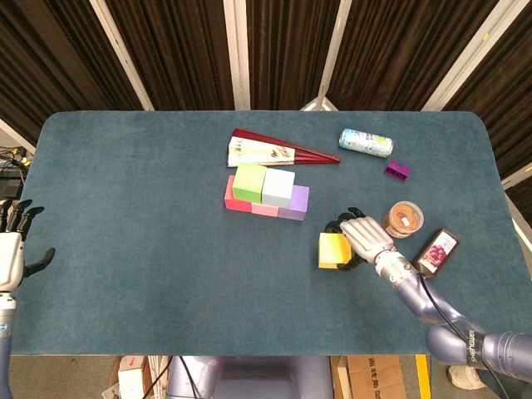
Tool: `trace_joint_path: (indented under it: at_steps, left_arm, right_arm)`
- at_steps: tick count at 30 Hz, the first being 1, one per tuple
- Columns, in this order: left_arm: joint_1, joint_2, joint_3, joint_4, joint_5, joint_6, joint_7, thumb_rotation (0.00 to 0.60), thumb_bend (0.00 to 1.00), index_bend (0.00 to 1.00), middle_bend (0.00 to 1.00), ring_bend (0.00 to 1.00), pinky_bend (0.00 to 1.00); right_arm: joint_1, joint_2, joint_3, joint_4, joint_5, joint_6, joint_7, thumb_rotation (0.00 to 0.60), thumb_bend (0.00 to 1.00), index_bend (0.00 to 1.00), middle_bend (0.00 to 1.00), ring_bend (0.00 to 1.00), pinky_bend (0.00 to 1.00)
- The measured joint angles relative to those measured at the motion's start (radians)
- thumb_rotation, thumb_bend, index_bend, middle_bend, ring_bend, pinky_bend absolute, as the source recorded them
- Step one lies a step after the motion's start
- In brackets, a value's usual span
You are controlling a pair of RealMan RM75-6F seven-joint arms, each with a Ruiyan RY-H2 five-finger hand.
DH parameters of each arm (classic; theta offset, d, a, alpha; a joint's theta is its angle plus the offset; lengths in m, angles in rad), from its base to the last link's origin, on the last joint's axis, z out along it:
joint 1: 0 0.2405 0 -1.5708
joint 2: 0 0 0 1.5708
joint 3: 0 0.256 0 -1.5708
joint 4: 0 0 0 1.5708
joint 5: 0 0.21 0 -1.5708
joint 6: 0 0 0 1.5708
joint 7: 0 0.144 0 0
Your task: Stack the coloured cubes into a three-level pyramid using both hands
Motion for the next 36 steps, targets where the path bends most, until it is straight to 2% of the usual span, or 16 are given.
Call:
trace_joint_path:
  at_steps: [5,10,15,22,25,28,32,36]
  left_arm:
    - [0.003,0.001,0.0,-0.006,0.002,0.004,0.002,0.6,0.32,0.21,0.09,0.0,0.0]
    - [0.003,0.001,0.002,-0.012,0.004,0.002,0.004,0.6,0.32,0.2,0.09,0.0,0.0]
    - [0.003,0.001,0.003,-0.016,0.005,0.0,0.006,0.6,0.32,0.2,0.09,0.0,0.0]
    - [0.003,0.004,0.001,-0.019,-0.003,-0.007,0.003,0.6,0.32,0.2,0.09,0.0,0.0]
    - [0.005,0.003,-0.008,-0.015,-0.011,0.001,0.001,0.6,0.32,0.2,0.09,0.0,0.0]
    - [0.008,-0.005,-0.023,-0.005,-0.026,0.016,-0.001,0.6,0.32,0.2,0.09,0.0,0.0]
    - [0.009,-0.005,-0.028,0.001,-0.033,0.01,-0.021,0.6,0.32,0.2,0.1,0.0,0.0]
    - [0.006,-0.005,-0.033,0.011,-0.04,0.003,-0.026,0.6,0.32,0.21,0.1,0.0,0.0]
  right_arm:
    - [-0.025,-0.007,-0.009,0.037,-0.063,-0.017,0.059,0.6,0.24,0.32,0.3,0.15,0.0]
    - [-0.035,-0.006,-0.02,0.053,-0.096,-0.029,0.078,0.6,0.24,0.2,0.18,0.06,0.0]
    - [-0.035,-0.005,-0.032,0.054,-0.095,-0.03,0.061,0.6,0.24,0.12,0.08,0.0,0.0]
    - [-0.037,0.016,-0.046,0.01,-0.062,0.002,0.013,0.6,0.24,0.09,0.05,0.0,0.0]
    - [-0.05,0.018,-0.048,-0.027,-0.048,0.061,-0.016,0.6,0.24,0.09,0.05,0.0,0.0]
    - [-0.074,0.006,-0.053,-0.078,-0.027,0.168,-0.068,0.6,0.24,0.09,0.05,0.0,0.0]
    - [-0.104,-0.049,-0.065,-0.142,0.02,0.35,-0.221,0.6,0.24,0.09,0.05,0.0,0.0]
    - [-0.123,-0.13,-0.074,-0.182,0.073,0.479,-0.378,0.6,0.24,0.09,0.05,0.0,0.0]
